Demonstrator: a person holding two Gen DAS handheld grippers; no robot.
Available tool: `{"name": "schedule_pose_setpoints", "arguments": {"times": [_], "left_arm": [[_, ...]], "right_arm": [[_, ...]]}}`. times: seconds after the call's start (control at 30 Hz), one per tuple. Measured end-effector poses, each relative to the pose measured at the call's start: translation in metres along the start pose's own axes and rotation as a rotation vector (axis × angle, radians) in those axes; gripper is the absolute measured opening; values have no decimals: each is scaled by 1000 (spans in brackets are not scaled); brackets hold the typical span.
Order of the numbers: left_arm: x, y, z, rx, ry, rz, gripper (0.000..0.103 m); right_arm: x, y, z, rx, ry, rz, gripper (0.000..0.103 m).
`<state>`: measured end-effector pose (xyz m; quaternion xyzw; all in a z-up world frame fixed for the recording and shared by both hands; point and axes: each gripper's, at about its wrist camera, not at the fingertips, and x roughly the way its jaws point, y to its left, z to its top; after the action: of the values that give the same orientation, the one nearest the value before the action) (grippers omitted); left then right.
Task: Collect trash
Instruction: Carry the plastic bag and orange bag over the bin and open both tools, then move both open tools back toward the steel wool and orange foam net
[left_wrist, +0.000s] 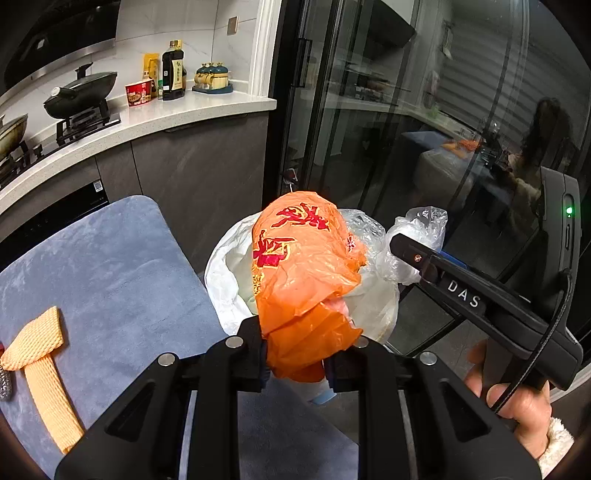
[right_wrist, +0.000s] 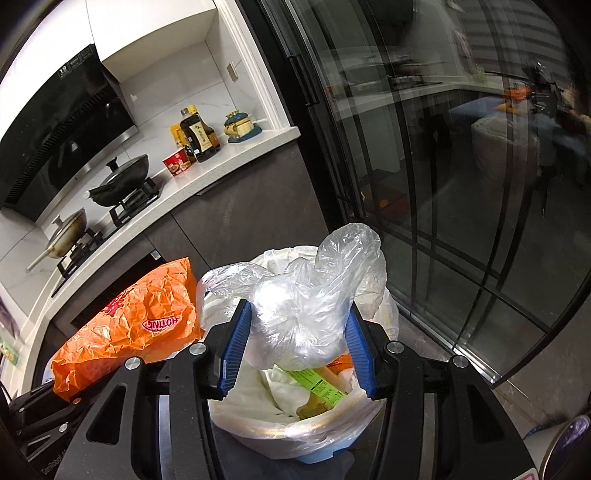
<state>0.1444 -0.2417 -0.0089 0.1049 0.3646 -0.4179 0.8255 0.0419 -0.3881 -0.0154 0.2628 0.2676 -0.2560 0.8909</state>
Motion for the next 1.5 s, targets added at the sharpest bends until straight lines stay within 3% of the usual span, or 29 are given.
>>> {"name": "schedule_pose_setpoints", "arguments": {"times": [0.37,0.6,0.73,0.87,1.1,1.23,1.5], "left_arm": [[21,0,4,1,30,8,23],[32,3,7,4,42,20,34],[31,6,6,-8,32,24,48],[29,8,6,-10,21,31,53],[17,19,4,-40,7,47,58],[3,32,-1,-63,-17,74,70],[-36,75,-11,-155,-57,128,70]], "right_arm": [[29,-3,-2,2,52,-17,52],[33,-5,-2,9,40,-30,68],[31,-5,-1,13,28,-33,69],[26,-5,1,21,19,-26,69],[14,9,1,0,7,1,70],[6,25,-1,-37,0,21,70],[-9,63,-11,-97,6,83,71]]}}
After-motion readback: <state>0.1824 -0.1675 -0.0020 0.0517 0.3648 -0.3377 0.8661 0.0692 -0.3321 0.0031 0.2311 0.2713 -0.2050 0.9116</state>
